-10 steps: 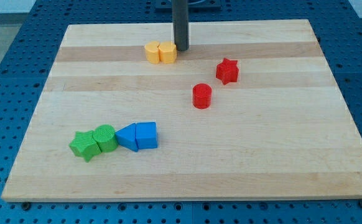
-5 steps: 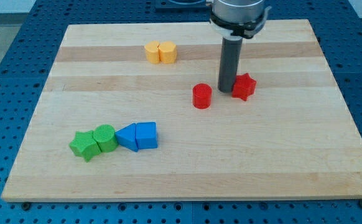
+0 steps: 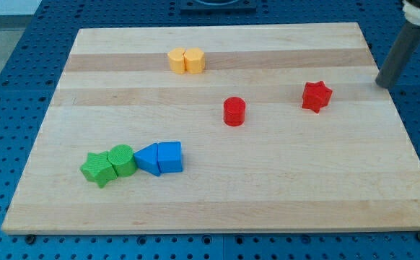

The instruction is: Place red blocks at the center of the board

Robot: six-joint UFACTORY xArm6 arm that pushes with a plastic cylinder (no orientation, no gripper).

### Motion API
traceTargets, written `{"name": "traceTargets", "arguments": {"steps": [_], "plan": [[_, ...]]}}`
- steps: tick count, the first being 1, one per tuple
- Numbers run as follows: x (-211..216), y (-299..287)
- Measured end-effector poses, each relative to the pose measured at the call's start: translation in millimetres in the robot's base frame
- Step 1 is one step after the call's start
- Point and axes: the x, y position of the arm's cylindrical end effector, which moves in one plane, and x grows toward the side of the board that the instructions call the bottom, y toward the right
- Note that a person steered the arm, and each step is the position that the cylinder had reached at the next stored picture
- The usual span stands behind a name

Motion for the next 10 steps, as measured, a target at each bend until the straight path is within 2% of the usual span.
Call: {"name": "traceTargets", "arguments": {"steps": [2, 3, 4, 5, 6, 7, 9, 10], "plan": [[38, -153], [52, -186], [57, -168], [77, -118], [118, -108], [137, -131], [69, -160], [55, -176]]}}
